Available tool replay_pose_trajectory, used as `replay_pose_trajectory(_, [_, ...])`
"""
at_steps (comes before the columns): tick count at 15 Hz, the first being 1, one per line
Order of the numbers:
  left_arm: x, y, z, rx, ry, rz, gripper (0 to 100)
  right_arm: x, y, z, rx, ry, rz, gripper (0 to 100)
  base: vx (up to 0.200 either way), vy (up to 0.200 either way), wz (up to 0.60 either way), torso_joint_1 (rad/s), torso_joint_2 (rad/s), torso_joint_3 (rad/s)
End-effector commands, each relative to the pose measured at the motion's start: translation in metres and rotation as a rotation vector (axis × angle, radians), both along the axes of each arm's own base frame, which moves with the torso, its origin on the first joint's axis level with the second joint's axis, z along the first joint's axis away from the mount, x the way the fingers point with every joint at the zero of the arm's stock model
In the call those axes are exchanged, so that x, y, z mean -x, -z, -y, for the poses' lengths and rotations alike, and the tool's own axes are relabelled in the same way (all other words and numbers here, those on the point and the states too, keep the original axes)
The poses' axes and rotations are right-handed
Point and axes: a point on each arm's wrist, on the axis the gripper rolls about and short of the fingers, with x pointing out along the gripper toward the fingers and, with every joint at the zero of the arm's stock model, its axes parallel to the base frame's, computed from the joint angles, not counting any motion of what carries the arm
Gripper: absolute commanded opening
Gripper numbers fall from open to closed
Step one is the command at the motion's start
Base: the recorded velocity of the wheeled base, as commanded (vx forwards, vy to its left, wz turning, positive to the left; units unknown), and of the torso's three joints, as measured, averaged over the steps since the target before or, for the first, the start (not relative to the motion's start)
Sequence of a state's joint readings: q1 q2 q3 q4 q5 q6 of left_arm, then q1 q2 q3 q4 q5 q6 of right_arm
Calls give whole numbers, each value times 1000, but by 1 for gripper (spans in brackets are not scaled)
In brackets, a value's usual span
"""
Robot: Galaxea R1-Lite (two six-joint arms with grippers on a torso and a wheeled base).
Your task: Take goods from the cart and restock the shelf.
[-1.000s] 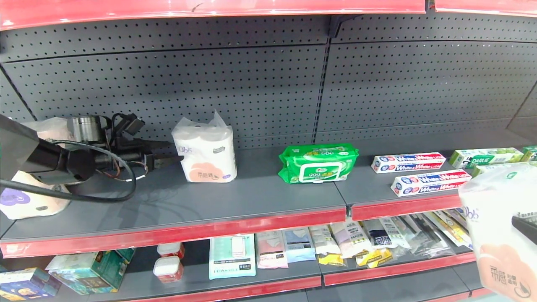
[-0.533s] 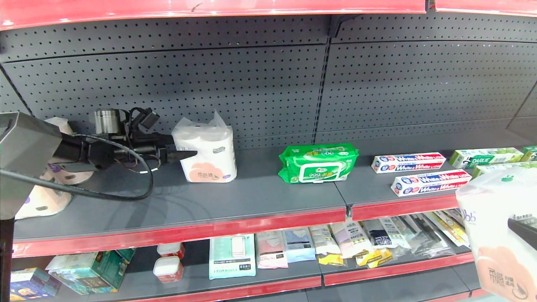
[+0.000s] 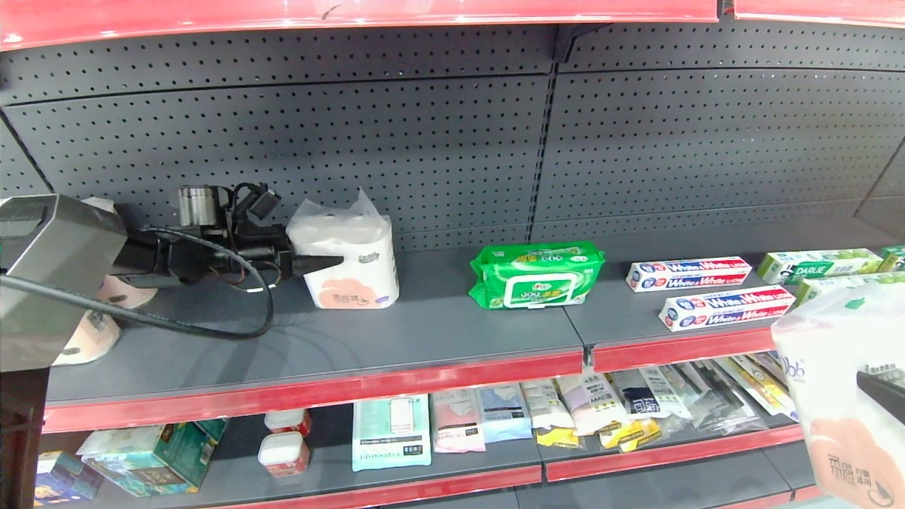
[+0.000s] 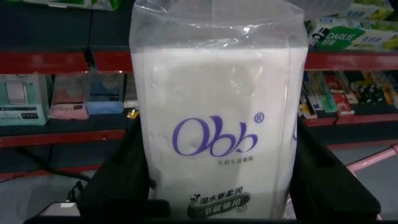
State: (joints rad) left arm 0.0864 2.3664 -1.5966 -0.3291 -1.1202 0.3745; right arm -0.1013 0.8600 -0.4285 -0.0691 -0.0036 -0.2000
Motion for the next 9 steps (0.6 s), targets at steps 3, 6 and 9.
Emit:
replay_pose_trajectory(3, [-5,5,3,1,6,-3,100,-1,1,0,2,-2,-11,0,0,0,0,0,0,0])
replay_pose_trajectory(6, [-17,7,2,-1,6,27,100,-4,6,0,4,-3,-32,0,0,0,0,0,0,0])
replay_pose_trajectory(9, [-18,10,8,3,17,11,100,-4,6,0,11,-8,-35,0,0,0,0,0,0,0])
